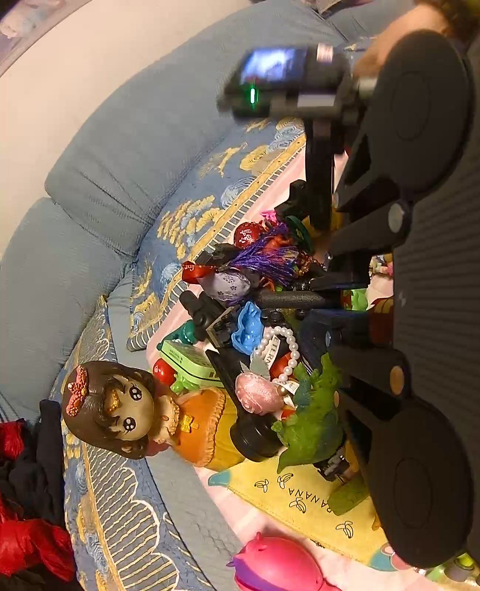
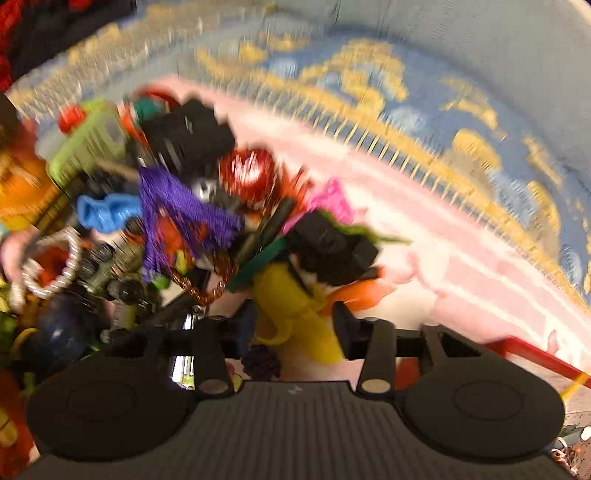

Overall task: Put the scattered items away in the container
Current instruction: 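Grasp the yellow banana toy with the right gripper, then carry the yellow banana toy into the box and open the right gripper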

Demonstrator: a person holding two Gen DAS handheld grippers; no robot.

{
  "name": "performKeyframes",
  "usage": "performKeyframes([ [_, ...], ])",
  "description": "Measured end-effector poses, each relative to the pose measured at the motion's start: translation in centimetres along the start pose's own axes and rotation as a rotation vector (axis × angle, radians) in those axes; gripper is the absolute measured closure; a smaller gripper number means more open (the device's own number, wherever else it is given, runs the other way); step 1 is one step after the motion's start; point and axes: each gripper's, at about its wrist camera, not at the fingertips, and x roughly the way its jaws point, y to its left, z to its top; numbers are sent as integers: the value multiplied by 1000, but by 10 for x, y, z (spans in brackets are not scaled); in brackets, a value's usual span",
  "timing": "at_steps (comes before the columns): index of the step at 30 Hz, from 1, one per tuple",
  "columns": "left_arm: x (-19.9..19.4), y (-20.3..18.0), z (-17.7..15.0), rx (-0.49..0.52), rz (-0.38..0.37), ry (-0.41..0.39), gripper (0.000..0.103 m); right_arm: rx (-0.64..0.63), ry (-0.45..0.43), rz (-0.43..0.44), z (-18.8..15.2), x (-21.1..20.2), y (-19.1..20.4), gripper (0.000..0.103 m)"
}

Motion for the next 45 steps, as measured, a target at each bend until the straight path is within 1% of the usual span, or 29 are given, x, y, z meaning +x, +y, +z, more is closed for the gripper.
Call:
performKeyframes([
  [1, 1, 1, 0, 0, -1, 1, 94, -2, 24, -18, 1, 9, 1, 54],
  [2, 1, 3, 0, -2, -4, 3, 94, 4, 30, -38, 2, 15, 1, 53],
  [4, 1, 5, 0, -11, -10, 7, 94, 30, 13, -41, 4, 20, -2, 52],
  [6, 3, 7, 0, -15, -7, 8, 94, 37, 12, -35, 4, 20, -2, 56],
  [7, 3, 7, 1, -19, -8, 11, 94, 39, 10, -22, 2, 19, -2, 60],
  [9, 2, 8, 0, -24, -11, 13, 94, 59, -13, 23, -3, 11, -3, 61],
  [12, -2, 8, 1, -30, -2, 11, 94, 85, -63, 69, -15, -14, -4, 62],
  [13, -5, 8, 1, -33, -3, 7, 94, 97, -81, 94, -20, -26, -4, 62],
  [16, -14, 2, 2, -25, 1, -6, 94, 133, -131, 210, -40, -64, -10, 62],
  [17, -19, -1, 1, -21, 2, -9, 94, 154, -154, 259, -48, -78, -15, 62],
  [19, -29, -9, -3, -1, 8, -18, 94, 201, -211, 385, -67, -109, -29, 62],
  [20, -34, -13, -6, 8, 9, -19, 94, 222, -241, 429, -78, -124, -37, 62],
  [22, -42, -23, -13, 25, 6, -14, 94, 263, -295, 484, -100, -149, -56, 62],
  [24, -48, -37, -20, 51, -2, -6, 94, 295, -337, 502, -124, -171, -76, 62],
  [26, -55, -53, -26, 83, -20, 0, 94, 326, -386, 486, -148, -191, -100, 62],
  [27, -57, -62, -29, 101, -30, 3, 94, 342, -411, 463, -160, -201, -113, 62],
  [30, -63, -91, -39, 155, -69, 16, 94, 401, -464, 332, -193, -223, -155, 62],
  [33, -64, -125, -50, 219, -113, 36, 94, 468, -477, 231, -218, -231, -191, 62],
  [36, -57, -158, -61, 280, -153, 65, 94, 539, -464, 201, -236, -227, -218, 62],
  [38, -48, -179, -69, 325, -163, 90, 94, 558, -451, 183, -241, -218, -227, 62],
  [42, -21, -215, -88, 404, -160, 157, 94, 584, -430, 176, -248, -203, -236, 62],
  [45, -2, -234, -102, 464, -120, 204, 94, 589, -416, 147, -248, -194, -242, 61],
])
